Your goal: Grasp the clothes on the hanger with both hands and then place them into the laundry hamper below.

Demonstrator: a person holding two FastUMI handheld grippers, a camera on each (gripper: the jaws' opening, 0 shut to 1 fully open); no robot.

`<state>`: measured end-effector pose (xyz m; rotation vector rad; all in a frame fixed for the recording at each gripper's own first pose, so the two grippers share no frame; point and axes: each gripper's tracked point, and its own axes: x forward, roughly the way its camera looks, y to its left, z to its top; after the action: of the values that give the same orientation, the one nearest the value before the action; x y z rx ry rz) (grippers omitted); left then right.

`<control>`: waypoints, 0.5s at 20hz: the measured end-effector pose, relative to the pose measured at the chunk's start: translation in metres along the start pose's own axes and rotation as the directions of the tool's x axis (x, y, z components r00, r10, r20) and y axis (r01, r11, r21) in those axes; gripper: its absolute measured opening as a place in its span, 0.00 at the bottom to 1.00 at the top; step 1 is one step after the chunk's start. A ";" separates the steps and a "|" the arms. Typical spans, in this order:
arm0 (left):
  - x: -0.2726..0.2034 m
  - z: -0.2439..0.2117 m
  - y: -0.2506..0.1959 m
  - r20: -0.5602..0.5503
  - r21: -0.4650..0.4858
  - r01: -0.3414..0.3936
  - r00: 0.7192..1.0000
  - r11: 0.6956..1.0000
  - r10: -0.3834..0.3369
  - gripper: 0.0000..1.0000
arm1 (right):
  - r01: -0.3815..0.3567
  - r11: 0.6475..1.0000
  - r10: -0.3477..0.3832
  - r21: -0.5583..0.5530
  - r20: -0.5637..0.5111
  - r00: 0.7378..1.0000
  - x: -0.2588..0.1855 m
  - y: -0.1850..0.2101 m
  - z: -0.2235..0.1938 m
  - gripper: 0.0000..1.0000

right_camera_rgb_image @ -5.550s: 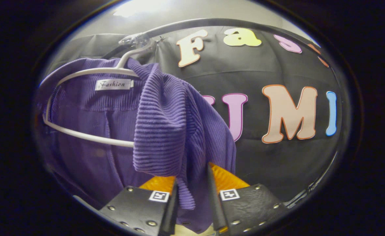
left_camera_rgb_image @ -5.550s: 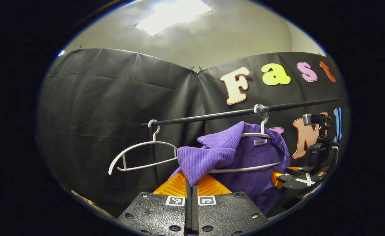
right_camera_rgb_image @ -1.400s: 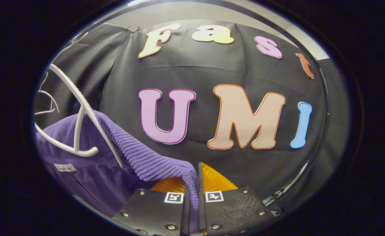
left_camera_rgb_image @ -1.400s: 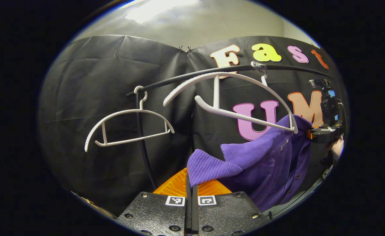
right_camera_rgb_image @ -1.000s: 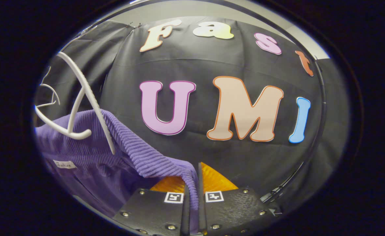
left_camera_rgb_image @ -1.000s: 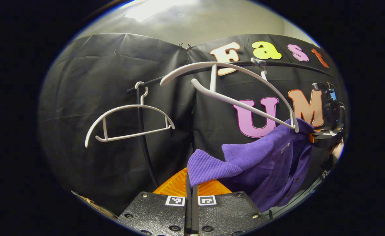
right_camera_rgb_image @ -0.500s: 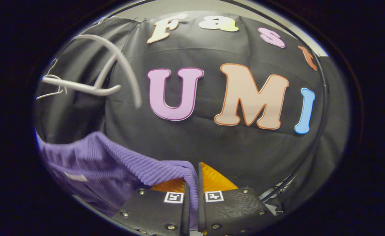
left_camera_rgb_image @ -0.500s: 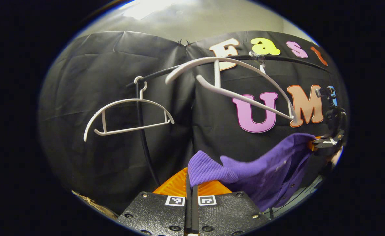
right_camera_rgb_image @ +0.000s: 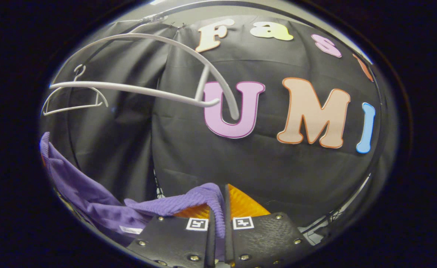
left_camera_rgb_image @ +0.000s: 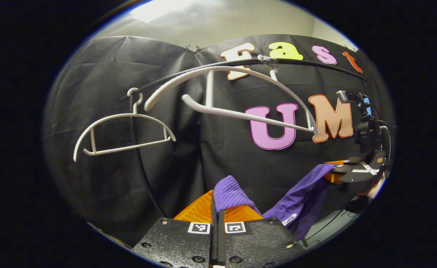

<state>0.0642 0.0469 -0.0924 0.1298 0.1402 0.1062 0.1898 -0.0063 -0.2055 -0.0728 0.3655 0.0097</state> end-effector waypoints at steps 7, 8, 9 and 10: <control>0.013 -0.030 -0.038 -0.060 -0.030 0.124 0.990 0.992 -0.126 0.00 | -0.074 0.997 0.074 0.000 -0.077 0.994 -0.002 0.031 -0.040 0.10; 0.015 -0.038 -0.041 -0.079 -0.024 0.139 0.987 0.990 -0.141 0.00 | -0.081 0.997 0.081 -0.003 -0.099 0.992 -0.002 0.035 -0.053 0.10; 0.017 -0.049 -0.045 -0.102 -0.020 0.152 0.983 0.988 -0.153 0.00 | -0.088 0.996 0.086 -0.009 -0.123 0.989 -0.003 0.038 -0.064 0.10; 0.019 -0.059 -0.050 -0.127 -0.021 0.165 0.978 0.986 -0.167 0.00 | -0.093 0.996 0.090 -0.015 -0.144 0.985 -0.004 0.041 -0.076 0.10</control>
<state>0.0787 0.0068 -0.1596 0.1009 0.2781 -0.0517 0.1583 0.0289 -0.2778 -0.0787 0.5125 0.1002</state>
